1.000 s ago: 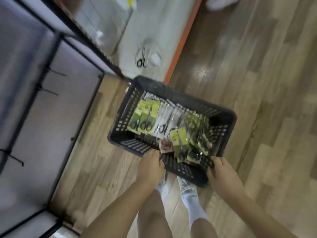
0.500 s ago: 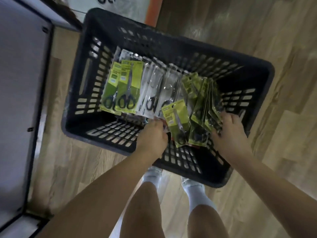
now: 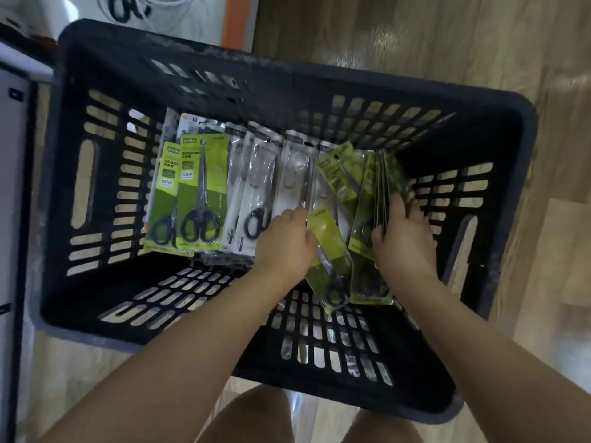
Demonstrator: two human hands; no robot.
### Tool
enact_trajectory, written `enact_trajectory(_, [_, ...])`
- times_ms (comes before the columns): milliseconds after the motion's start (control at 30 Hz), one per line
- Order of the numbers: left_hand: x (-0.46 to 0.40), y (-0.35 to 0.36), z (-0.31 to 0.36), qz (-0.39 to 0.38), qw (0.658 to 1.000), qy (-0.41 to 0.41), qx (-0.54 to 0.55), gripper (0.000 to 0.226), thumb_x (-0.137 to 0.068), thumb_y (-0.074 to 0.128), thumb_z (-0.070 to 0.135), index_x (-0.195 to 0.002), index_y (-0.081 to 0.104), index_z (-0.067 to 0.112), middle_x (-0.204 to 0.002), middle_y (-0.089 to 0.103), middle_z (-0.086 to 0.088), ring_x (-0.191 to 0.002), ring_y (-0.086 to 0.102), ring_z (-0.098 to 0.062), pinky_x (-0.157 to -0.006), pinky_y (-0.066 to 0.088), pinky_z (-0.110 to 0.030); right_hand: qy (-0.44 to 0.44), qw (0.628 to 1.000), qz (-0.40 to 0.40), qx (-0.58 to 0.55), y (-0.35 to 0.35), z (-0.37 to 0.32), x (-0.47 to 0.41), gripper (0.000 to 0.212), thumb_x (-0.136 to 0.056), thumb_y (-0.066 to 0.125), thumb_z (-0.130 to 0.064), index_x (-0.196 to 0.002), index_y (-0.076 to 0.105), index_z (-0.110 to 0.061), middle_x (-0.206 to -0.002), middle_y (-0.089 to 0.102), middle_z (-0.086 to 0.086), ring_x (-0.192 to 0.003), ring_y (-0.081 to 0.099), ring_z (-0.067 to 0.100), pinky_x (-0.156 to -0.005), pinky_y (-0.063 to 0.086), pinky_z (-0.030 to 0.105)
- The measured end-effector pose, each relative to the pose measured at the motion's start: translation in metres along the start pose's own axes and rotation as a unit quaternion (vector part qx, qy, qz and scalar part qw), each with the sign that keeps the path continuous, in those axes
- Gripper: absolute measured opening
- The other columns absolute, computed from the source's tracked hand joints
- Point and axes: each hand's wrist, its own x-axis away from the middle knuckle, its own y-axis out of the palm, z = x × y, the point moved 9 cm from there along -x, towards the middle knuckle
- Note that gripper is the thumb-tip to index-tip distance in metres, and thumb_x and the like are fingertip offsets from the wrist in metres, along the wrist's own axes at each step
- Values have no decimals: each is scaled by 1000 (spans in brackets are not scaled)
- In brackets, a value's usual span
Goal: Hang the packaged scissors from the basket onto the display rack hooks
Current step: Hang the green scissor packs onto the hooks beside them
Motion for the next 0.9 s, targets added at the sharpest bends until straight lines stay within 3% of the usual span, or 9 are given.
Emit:
enact_trajectory(200, [18,-13,-6,13,999,-14,43,25,-96,43,15,-118,51,5,-114,53,-9,-98,53,-23,-76,47,-38,-83,994,12,65,-20,-17,25,65,-93,53,-24,-147,19,-12,-144,34,24,-124,43,40,-97,45,48])
enact_trajectory(300, [25,-22,-14,25,996,-33,74,24,-96,44,15,-117,51,5,-112,54,-9,-95,55,-24,-75,47,-39,-129,985,-1,112,-18,-41,45,68,-91,56,-25,-146,20,-12,-142,37,25,-125,44,40,-98,45,47])
enact_trajectory(400, [30,-30,-30,51,992,-61,98,25,-97,44,18,-116,53,5,-113,56,-8,-100,54,-24,-79,45,-36,-200,970,7,140,-4,-75,61,78,-64,83,-18,-132,46,-5,-127,52,31,-111,56,47,-88,51,52])
enact_trajectory(467, [31,-31,-43,65,989,-79,111,23,-97,43,18,-110,56,5,-111,59,-8,-99,56,-24,-81,47,-39,-258,957,22,133,12,-98,72,74,-50,86,-21,-118,61,-5,-115,61,29,-98,63,46,-77,54,51])
enact_trajectory(533, [32,-28,-55,63,987,-93,116,22,-97,41,17,-103,58,5,-104,61,-10,-94,57,-25,-80,48,-42,-287,946,1,148,38,-109,81,70,-49,85,-19,-115,65,-10,-114,64,24,-100,64,41,-77,54,47])
enact_trajectory(633, [34,-23,-70,55,980,-125,144,20,-97,40,16,-100,57,6,-97,60,-9,-88,58,-25,-77,48,-40,-273,946,-58,163,73,-102,85,80,-39,91,-21,-115,65,-14,-122,60,20,-109,60,38,-80,53,47])
enact_trajectory(700, [33,-18,-77,49,966,-162,196,19,-98,42,17,-102,57,8,-94,58,-5,-86,56,-24,-77,45,-35,-276,945,-80,158,83,-97,86,79,-43,89,-27,-117,63,-14,-127,56,21,-113,56,40,-83,50,51])
enact_trajectory(800, [27,-7,-87,47,943,-215,248,28,-97,48,24,-114,57,5,-100,57,-3,-91,53,-19,-76,37,-25,-306,943,-57,118,72,-98,85,62,-66,78,-38,-120,61,-13,-128,56,18,-114,55,39,-86,49,50])
enact_trajectory(900, [20,3,-92,47,915,-269,298,37,-93,55,33,-116,56,3,-105,58,-6,-97,56,-22,-77,35,-23,-285,958,-34,10,48,-99,69,41,-93,52,-27,-129,50,-9,-125,57,11,-113,53,32,-89,46,42])
